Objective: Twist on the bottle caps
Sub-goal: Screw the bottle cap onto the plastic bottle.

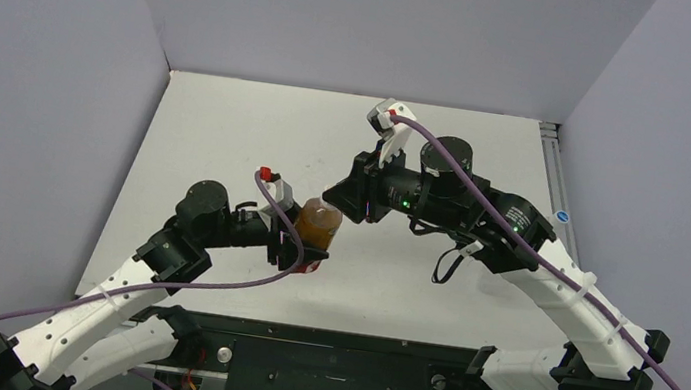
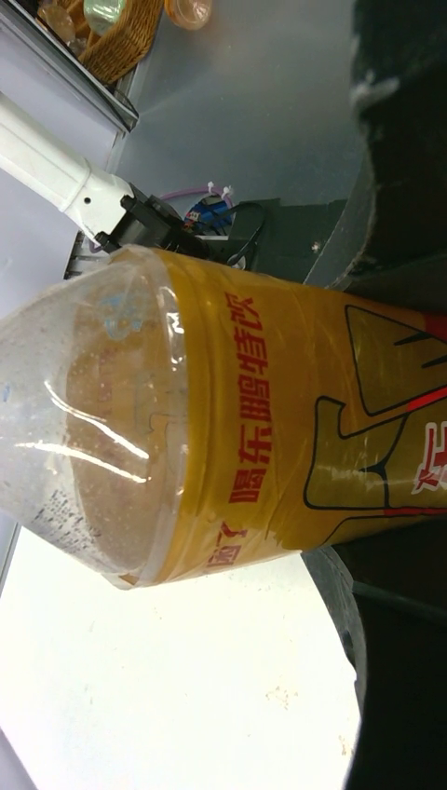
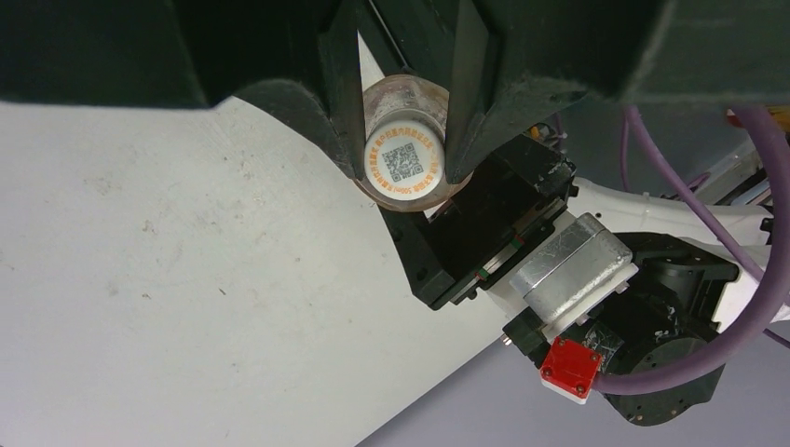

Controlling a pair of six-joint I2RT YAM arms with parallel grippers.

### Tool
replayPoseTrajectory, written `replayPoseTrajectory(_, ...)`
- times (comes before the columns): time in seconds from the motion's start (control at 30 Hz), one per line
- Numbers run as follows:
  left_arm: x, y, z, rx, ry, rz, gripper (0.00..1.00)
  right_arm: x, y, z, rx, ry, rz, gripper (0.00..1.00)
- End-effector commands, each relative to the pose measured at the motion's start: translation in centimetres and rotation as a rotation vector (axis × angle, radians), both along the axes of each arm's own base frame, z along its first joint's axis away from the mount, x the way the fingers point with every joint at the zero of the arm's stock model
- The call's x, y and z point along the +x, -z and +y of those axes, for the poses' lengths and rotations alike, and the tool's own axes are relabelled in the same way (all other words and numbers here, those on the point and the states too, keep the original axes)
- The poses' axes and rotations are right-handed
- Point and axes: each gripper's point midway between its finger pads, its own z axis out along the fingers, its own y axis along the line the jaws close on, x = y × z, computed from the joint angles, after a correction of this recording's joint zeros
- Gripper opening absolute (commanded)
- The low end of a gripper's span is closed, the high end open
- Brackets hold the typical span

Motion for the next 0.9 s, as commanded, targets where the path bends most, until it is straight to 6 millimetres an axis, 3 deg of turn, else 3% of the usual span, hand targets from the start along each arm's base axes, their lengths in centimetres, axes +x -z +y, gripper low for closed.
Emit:
replayPoseTrajectory(0.0, 0.0, -4.0, -0.6, -0.102, 0.025, -0.04, 0.0, -1.1, 0.7, 0.8, -0.021, -0.044, -0.017, 0.0)
replayPoseTrajectory(0.33, -0.2, -5.9, -0.9, -0.21, 0.036, -0.047, 0.0, -1.2, 0.7, 2.0, 0.007, -0.059, -0.014, 0.0)
replayPoseTrajectory(0.87, -0.8, -6.9, -1.2, -0.281, 0.081, -0.023, 0.0, -1.2, 2.2, 2.9, -0.038, -0.056, -0.046, 0.0)
